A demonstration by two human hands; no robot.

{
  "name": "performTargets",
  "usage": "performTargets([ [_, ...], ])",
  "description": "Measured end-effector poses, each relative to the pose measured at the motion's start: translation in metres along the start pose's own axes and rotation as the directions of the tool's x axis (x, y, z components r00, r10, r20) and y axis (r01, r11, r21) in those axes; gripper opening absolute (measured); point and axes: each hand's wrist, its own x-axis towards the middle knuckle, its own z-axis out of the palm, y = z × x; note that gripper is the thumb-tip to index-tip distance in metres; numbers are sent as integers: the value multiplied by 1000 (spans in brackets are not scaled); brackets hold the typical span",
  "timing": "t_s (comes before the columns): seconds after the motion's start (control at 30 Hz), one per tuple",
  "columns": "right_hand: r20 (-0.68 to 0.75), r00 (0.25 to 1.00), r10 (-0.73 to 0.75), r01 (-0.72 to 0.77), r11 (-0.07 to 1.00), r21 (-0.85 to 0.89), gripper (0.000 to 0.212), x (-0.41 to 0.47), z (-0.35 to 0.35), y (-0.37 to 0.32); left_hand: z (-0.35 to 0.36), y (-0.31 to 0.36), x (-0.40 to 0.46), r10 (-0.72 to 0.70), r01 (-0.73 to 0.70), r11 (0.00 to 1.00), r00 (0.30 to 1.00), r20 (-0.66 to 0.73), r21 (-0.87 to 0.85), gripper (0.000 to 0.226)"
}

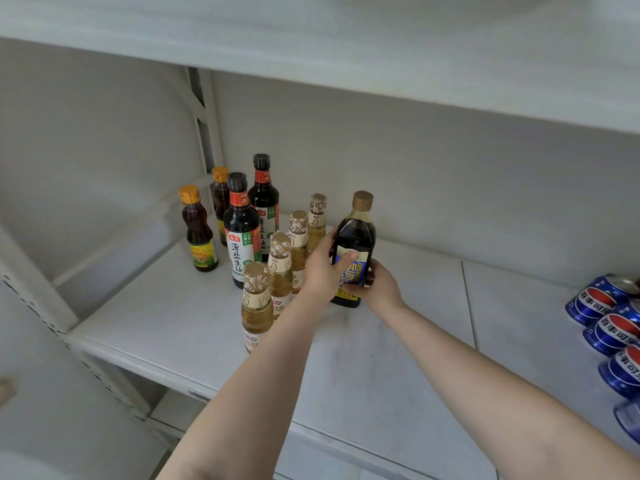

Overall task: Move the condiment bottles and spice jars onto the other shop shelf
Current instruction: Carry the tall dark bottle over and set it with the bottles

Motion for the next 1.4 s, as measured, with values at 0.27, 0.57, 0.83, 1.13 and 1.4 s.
performTargets([
  [0.27, 8, 1000, 20, -19, 997, -70, 74, -9, -5, -6, -6, -17, -3, -86, 84, 995, 995, 40, 62, 71],
  [0.57, -34, 997, 72, -78, 962, -260, 66, -63, -25, 1, -5, -9, -64, -228, 184, 911, 970, 79, 369, 48],
  [0.83, -172, 981, 90, -156, 890, -428, 51, -192, -76, 34, 32, -16, -156, -153, 35, 926, 945, 289, 377, 52],
  [1.13, -549, 803, 233, -531, 697, -481, 52, -408, -143, 91, 144, 11, -309, 225, -544, 825, 563, 795, 152, 54],
  [1.4, -753, 488, 442, -816, 536, -215, 53, -633, -162, 131, 210, 20, -470, 197, -710, 703, 161, 967, -25, 54],
])
